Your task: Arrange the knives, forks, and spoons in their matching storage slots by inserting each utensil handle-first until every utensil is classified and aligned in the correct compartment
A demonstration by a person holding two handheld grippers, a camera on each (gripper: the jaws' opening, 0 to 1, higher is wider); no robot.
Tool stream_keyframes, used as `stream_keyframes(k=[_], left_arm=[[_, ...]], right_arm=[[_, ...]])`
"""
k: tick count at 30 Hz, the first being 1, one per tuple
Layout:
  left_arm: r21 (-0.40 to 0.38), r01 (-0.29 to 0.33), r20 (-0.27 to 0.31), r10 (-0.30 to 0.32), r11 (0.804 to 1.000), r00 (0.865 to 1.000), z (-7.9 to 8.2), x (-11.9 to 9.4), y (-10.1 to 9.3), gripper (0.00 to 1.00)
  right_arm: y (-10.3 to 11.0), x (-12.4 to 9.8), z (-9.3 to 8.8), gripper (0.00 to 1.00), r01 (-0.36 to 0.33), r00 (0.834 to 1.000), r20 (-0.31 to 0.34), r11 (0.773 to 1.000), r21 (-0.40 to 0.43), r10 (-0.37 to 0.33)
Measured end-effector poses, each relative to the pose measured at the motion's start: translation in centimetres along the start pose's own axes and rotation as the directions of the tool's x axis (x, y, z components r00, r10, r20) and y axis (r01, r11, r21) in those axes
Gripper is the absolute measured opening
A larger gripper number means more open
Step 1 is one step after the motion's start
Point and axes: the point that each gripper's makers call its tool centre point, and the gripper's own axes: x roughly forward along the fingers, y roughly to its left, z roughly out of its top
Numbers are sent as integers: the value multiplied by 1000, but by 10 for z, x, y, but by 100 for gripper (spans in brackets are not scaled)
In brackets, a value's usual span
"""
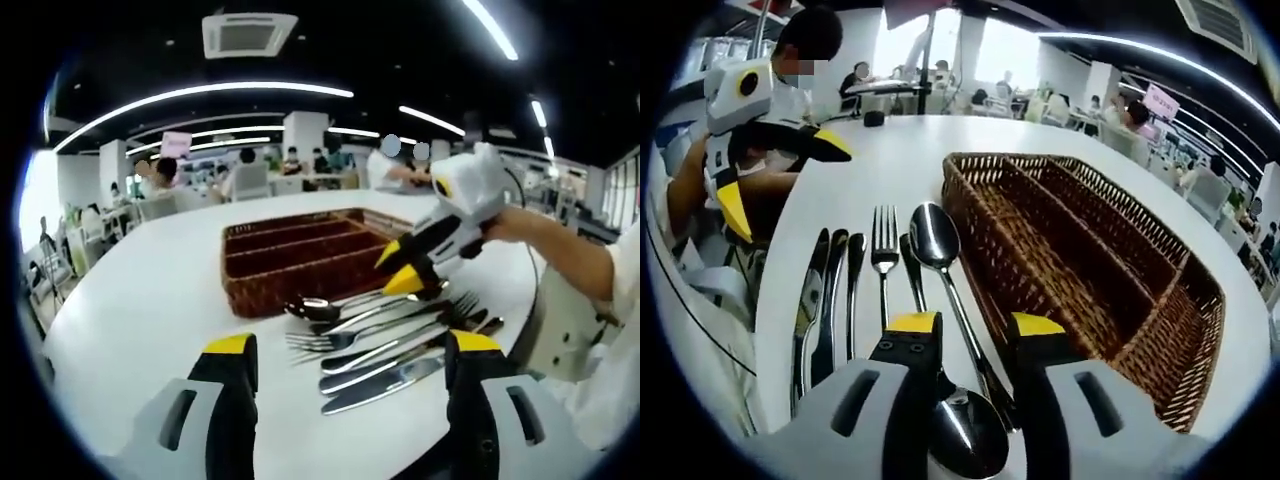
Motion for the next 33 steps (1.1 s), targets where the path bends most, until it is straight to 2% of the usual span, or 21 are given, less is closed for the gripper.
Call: stream_keyframes(k=[9, 17, 33], left_arm=[[5, 0, -6, 0, 1000, 1000, -1, -1, 0, 77], [8, -2, -9, 2, 1000, 1000, -1, -2, 2, 76], [18, 6, -5, -6, 1000, 1000, -2, -4, -1, 74]], right_arm=[[5, 6, 4, 22, -42, 999, -18, 999, -18, 41], [8, 12, 0, 19, -87, 995, -59, 996, -22, 85], [5, 23, -2, 15, -125, 987, -109, 992, -34, 121]])
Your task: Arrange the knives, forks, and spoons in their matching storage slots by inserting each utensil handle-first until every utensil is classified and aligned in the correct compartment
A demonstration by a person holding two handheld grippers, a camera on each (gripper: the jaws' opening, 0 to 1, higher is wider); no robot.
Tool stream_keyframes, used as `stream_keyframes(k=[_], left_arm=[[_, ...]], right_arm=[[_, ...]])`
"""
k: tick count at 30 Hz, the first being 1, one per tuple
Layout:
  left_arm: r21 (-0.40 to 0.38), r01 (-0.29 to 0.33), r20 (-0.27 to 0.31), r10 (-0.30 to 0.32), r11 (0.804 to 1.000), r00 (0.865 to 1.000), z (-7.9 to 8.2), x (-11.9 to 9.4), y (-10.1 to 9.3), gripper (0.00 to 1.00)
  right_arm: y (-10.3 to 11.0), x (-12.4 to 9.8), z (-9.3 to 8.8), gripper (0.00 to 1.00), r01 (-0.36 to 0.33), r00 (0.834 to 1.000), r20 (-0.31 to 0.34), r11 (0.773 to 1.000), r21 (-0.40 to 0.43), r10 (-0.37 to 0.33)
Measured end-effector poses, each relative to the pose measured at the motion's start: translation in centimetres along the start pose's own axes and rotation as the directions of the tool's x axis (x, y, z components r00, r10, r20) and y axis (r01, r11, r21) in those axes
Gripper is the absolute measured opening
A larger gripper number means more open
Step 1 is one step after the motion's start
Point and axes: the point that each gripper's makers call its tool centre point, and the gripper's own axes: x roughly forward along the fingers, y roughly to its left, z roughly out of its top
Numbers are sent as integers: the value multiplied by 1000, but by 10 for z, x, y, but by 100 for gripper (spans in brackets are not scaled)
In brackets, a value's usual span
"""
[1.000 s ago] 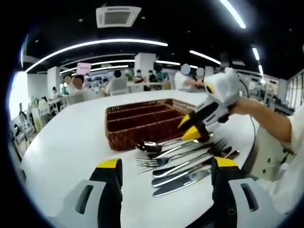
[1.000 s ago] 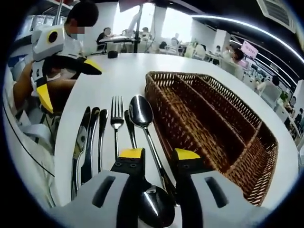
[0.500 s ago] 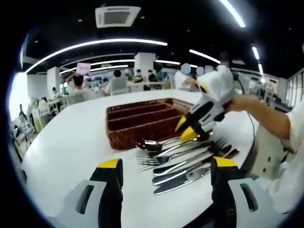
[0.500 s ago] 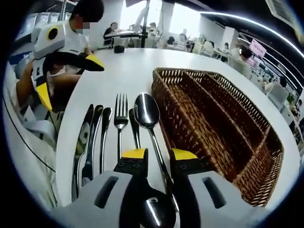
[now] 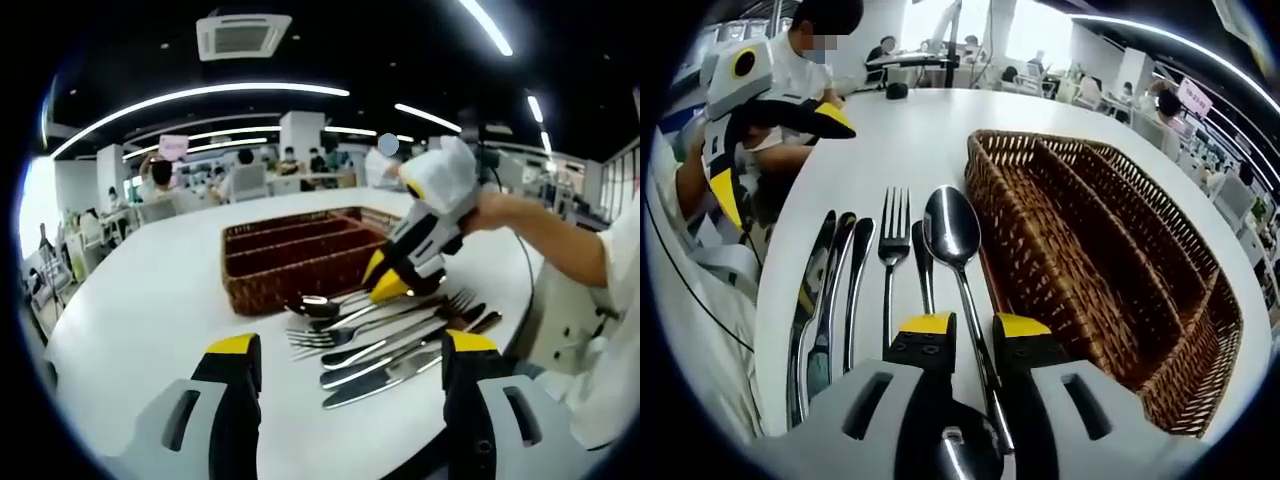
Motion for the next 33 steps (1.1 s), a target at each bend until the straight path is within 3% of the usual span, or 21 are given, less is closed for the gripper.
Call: stream_keyframes(k=[33], left_arm=[[12, 4, 10, -4, 1000, 1000, 3, -6, 1, 72]], right_arm=[[8, 3, -2, 6, -128, 989, -70, 992, 22, 129]])
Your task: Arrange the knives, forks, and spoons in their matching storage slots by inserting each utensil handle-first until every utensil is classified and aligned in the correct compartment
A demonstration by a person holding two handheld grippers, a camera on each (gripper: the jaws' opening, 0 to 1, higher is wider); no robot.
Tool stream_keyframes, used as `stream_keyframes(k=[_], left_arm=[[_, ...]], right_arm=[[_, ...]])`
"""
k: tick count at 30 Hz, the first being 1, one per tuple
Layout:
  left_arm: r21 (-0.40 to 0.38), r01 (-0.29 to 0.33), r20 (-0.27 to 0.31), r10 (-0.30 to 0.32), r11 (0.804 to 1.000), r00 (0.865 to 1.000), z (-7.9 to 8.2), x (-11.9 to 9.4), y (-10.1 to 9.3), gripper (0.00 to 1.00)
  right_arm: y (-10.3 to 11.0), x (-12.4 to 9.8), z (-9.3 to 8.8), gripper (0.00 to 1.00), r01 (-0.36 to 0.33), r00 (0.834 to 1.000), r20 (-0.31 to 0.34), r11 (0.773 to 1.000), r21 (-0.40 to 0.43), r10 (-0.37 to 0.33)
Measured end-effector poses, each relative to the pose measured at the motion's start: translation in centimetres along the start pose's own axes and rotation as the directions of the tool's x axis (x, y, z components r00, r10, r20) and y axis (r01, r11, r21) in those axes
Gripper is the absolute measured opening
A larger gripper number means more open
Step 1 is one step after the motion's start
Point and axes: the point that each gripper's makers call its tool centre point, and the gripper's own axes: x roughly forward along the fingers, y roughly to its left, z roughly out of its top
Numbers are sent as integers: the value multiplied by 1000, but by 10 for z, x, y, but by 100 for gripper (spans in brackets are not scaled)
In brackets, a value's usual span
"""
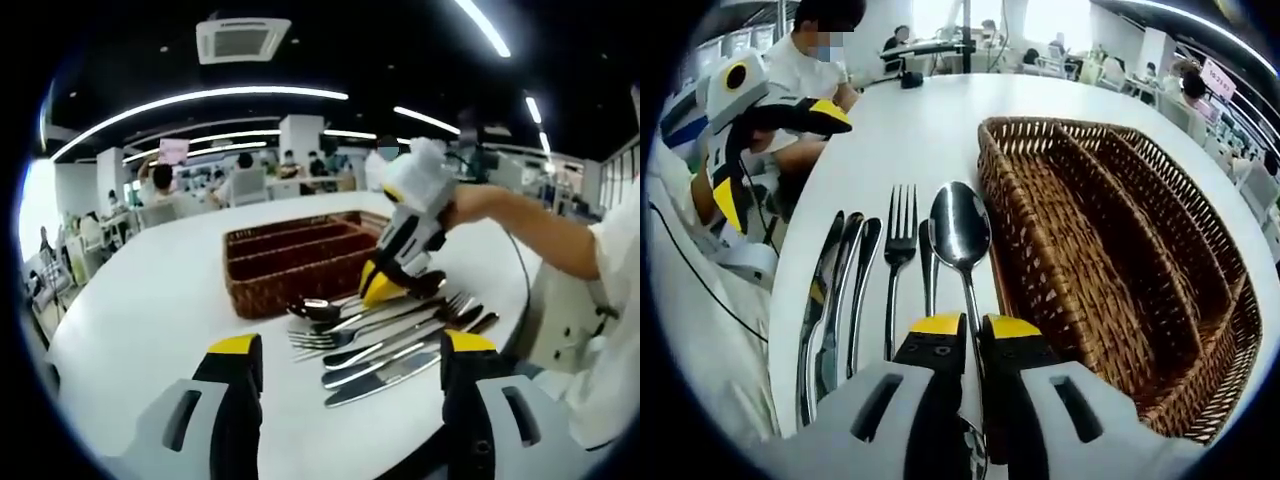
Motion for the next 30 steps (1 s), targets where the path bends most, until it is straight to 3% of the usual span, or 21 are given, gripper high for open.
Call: stream_keyframes(k=[11, 30], left_arm=[[2, 4, 0, -4, 1000, 1000, 0, -1, -2, 72], [-31, -15, -3, 15, 999, 1000, -7, -1, 3, 78]], right_arm=[[-1, 1, -1, 5, -14, 1000, -13, 1000, 23, 15], [6, -4, 3, 3, 20, 1000, -9, 999, -49, -21]])
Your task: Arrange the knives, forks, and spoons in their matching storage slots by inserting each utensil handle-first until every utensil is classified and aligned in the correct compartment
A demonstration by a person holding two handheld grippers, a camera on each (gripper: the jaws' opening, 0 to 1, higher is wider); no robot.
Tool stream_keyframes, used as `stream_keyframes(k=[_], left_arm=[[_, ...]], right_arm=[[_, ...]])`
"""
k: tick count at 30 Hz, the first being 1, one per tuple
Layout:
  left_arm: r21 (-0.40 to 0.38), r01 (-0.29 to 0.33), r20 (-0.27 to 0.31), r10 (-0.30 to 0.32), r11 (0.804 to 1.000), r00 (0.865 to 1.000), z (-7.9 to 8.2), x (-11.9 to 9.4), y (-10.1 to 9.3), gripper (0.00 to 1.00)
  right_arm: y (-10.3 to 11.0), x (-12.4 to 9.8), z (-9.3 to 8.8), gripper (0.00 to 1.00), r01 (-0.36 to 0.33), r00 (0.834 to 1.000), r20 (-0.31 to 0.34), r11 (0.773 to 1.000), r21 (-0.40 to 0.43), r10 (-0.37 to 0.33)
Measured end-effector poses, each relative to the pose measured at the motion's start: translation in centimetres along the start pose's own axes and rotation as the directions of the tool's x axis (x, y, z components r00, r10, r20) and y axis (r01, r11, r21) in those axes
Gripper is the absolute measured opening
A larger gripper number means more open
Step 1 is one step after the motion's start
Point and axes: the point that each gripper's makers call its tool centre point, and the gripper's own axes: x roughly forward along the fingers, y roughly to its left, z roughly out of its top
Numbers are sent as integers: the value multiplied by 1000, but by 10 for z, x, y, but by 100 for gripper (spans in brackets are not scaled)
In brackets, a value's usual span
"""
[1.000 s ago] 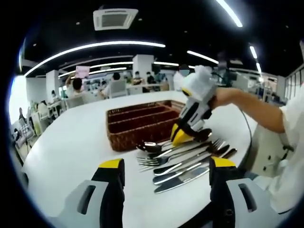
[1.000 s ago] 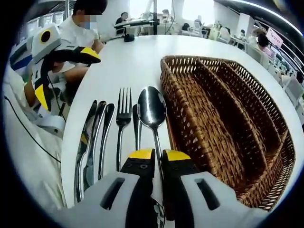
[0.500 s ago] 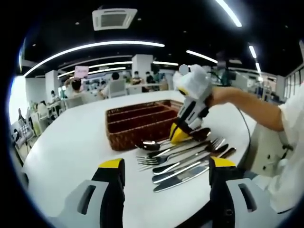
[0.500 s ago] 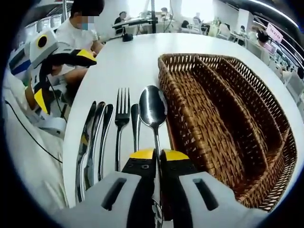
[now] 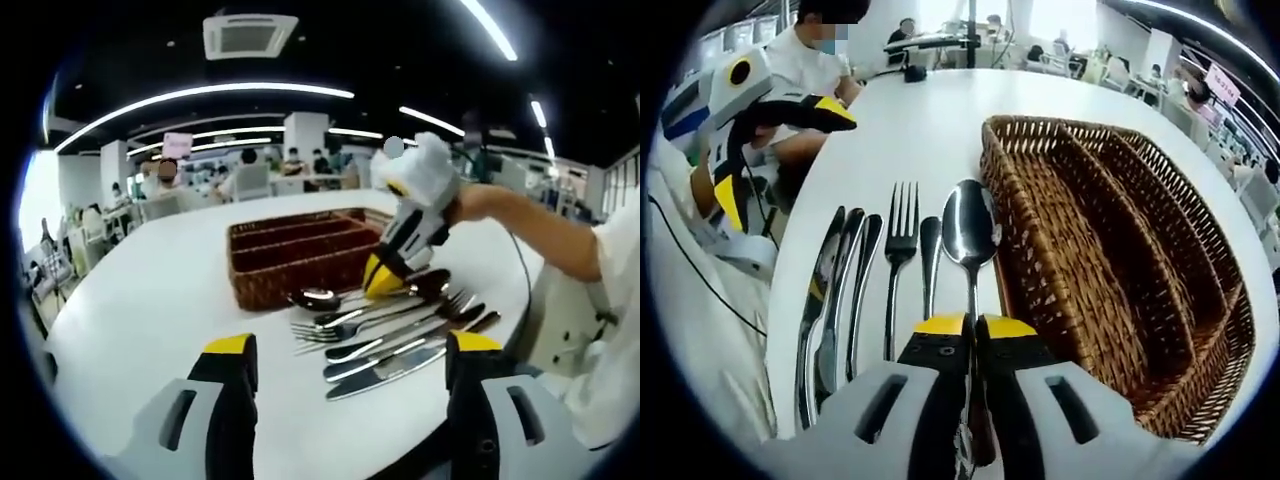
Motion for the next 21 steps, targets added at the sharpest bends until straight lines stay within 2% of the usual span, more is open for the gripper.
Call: stream_keyframes(k=[12, 21], left_arm=[[3, 11, -3, -11, 1000, 1000, -1, 1, -3, 76], [3, 11, -6, -11, 1000, 1000, -2, 0, -2, 76]], right_arm=[[1, -4, 7, 3, -9, 1000, 15, 1000, -20, 9], [1, 1, 2, 3, -35, 999, -26, 999, -23, 34]])
